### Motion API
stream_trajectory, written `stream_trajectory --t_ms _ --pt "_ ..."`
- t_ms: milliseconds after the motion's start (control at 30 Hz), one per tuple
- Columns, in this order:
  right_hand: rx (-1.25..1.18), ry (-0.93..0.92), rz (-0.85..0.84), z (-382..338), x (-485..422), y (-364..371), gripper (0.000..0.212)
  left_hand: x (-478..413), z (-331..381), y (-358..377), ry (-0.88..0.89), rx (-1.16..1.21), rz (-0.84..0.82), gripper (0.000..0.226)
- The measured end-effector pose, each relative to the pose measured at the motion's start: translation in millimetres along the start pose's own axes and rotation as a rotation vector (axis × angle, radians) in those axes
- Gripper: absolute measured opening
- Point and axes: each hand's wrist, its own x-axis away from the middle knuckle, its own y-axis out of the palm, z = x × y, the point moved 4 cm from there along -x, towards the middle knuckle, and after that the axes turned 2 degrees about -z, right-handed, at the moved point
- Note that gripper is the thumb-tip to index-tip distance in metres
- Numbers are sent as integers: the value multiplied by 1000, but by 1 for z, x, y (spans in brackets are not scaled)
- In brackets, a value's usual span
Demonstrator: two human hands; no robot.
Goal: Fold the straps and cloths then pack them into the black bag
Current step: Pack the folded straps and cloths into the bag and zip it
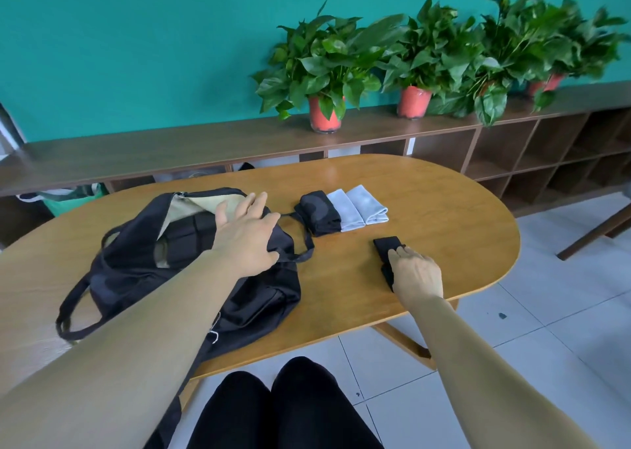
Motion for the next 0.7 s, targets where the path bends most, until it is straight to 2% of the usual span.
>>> stream_trajectory --t_ms 200,367,467,700 --pt "14 48 39 -3 1 -3 17 3 -11 5 -9 6 -7 70" --pt "-13 21 269 -16 -5 -20 30 11 -37 1 -60 19 9 66" --pt "-35 -37 349 -45 -12 -42 34 19 -58 -2 -99 35 34 64" --pt "-140 -274 421 -160 -32 -80 54 44 -134 1 -228 16 45 70"
